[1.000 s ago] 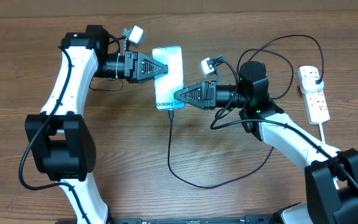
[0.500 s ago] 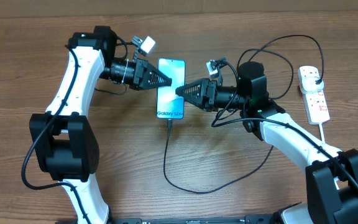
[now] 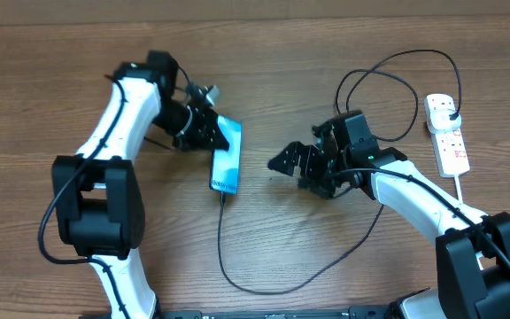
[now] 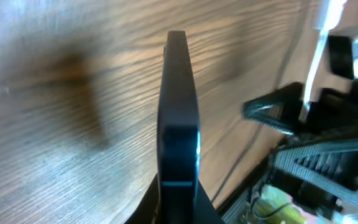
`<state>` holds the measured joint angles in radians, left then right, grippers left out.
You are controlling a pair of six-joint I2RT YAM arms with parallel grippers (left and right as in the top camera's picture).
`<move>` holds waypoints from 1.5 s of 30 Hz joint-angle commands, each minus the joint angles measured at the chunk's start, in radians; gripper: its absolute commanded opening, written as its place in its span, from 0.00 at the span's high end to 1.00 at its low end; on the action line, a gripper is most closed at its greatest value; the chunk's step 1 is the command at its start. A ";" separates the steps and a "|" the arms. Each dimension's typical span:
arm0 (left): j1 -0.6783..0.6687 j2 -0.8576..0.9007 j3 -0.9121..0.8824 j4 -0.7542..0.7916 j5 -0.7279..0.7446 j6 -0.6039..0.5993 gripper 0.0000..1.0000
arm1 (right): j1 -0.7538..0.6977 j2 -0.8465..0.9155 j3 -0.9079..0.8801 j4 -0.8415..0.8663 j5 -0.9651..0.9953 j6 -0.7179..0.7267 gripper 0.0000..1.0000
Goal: Plug charger to phone and switch on socket
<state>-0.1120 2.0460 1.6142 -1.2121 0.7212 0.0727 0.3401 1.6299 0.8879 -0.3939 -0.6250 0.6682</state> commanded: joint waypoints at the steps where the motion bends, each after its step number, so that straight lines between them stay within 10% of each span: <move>1: -0.034 -0.020 -0.077 0.062 -0.061 -0.116 0.96 | -0.005 -0.006 0.005 -0.040 0.166 -0.023 0.00; 28: -0.190 -0.019 -0.258 0.307 -0.306 -0.444 0.96 | -0.005 -0.006 0.005 -0.042 0.217 -0.023 0.00; 45: -0.237 -0.019 -0.258 0.380 -0.399 -0.447 0.80 | -0.005 -0.006 0.005 -0.042 0.217 -0.023 0.00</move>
<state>-0.3325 2.0136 1.3804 -0.8433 0.4206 -0.3649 0.3401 1.6299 0.8879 -0.4389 -0.4141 0.6540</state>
